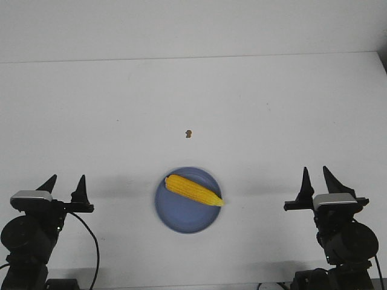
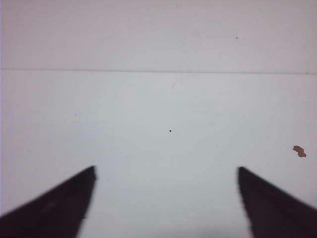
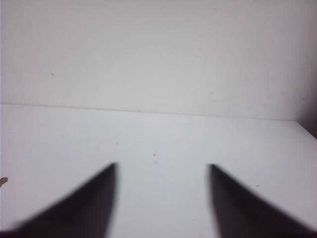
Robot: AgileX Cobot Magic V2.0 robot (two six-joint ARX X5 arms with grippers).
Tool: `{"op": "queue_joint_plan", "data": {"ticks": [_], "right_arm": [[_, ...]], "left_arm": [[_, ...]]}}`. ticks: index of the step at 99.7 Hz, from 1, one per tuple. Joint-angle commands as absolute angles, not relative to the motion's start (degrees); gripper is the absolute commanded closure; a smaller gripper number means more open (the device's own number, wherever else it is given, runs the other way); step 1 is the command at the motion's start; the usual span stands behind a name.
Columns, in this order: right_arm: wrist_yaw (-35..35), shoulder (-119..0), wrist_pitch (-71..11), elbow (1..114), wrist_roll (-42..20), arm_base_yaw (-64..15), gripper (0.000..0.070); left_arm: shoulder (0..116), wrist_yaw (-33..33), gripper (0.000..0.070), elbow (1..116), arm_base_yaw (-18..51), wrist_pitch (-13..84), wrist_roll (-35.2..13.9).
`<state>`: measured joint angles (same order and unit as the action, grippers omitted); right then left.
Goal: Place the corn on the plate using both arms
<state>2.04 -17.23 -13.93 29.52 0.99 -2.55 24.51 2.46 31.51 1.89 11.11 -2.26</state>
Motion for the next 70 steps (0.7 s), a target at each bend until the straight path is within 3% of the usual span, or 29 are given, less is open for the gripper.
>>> {"op": "queue_joint_plan", "data": {"ticks": [1, 5, 7, 70], "right_arm": [[2.2, -17.3, -13.7, 29.9, 0.2, -2.5, 0.063], [2.3, -17.3, -13.7, 29.9, 0.2, -2.5, 0.0672], [2.4, -17.3, -13.8, 29.9, 0.2, -2.5, 0.0687], [3.4, -17.3, -13.3, 29.9, 0.2, -2.5, 0.0687]], "left_arm": [[24.6, 2.3, 0.0553, 32.2, 1.8, 10.6, -2.3], [24.6, 2.3, 0.068, 32.2, 1.8, 10.6, -2.3], [24.6, 2.3, 0.07, 32.2, 1.8, 10.6, -2.3], [24.6, 2.3, 0.0688, 32.2, 1.8, 10.6, -2.3]]}}
